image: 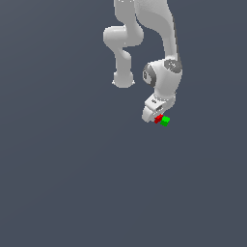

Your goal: Stack the red cube on top of the green cube.

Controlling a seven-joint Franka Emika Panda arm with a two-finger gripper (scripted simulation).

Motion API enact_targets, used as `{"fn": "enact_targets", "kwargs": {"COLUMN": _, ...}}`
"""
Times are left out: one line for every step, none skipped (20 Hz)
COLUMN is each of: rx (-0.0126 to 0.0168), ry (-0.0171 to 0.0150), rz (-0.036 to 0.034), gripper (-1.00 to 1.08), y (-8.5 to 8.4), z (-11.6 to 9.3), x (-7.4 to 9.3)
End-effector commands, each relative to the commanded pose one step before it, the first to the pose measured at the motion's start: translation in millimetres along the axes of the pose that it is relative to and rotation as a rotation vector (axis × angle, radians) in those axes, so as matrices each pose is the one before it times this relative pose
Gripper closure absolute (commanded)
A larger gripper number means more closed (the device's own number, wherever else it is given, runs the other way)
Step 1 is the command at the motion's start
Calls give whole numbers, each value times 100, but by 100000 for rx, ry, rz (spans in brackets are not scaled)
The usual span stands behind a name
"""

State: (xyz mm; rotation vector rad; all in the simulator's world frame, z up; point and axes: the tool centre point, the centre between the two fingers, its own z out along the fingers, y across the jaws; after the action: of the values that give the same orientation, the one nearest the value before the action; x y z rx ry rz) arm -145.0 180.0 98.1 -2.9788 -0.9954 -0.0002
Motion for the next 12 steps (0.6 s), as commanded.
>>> {"fn": "enact_targets", "kwargs": {"rx": 25, "ry": 43, "rz": -81, "gripper": 108, "y": -1878, "z": 806, "x": 258}}
{"fn": "enact_targets", "kwargs": {"rx": 0, "ry": 0, "rz": 0, "gripper": 108, "y": -797, "z": 359, "x": 117}}
{"fn": "enact_targets", "kwargs": {"rx": 0, "ry": 0, "rz": 0, "gripper": 108, "y": -736, "z": 333, "x": 114}}
{"fn": "enact_targets", "kwargs": {"rx": 0, "ry": 0, "rz": 0, "gripper": 108, "y": -676, "z": 307, "x": 110}}
{"fn": "enact_targets", "kwargs": {"rx": 0, "ry": 0, "rz": 0, "gripper": 108, "y": -619, "z": 282, "x": 105}}
{"fn": "enact_targets", "kwargs": {"rx": 0, "ry": 0, "rz": 0, "gripper": 108, "y": -565, "z": 258, "x": 99}}
{"fn": "enact_targets", "kwargs": {"rx": 0, "ry": 0, "rz": 0, "gripper": 108, "y": -512, "z": 235, "x": 91}}
{"fn": "enact_targets", "kwargs": {"rx": 0, "ry": 0, "rz": 0, "gripper": 108, "y": -460, "z": 211, "x": 83}}
{"fn": "enact_targets", "kwargs": {"rx": 0, "ry": 0, "rz": 0, "gripper": 108, "y": -407, "z": 187, "x": 76}}
{"fn": "enact_targets", "kwargs": {"rx": 0, "ry": 0, "rz": 0, "gripper": 108, "y": -355, "z": 164, "x": 68}}
{"fn": "enact_targets", "kwargs": {"rx": -36, "ry": -53, "rz": 25, "gripper": 108, "y": -293, "z": 164, "x": 64}}
{"fn": "enact_targets", "kwargs": {"rx": 0, "ry": 0, "rz": 0, "gripper": 108, "y": -251, "z": 117, "x": 56}}
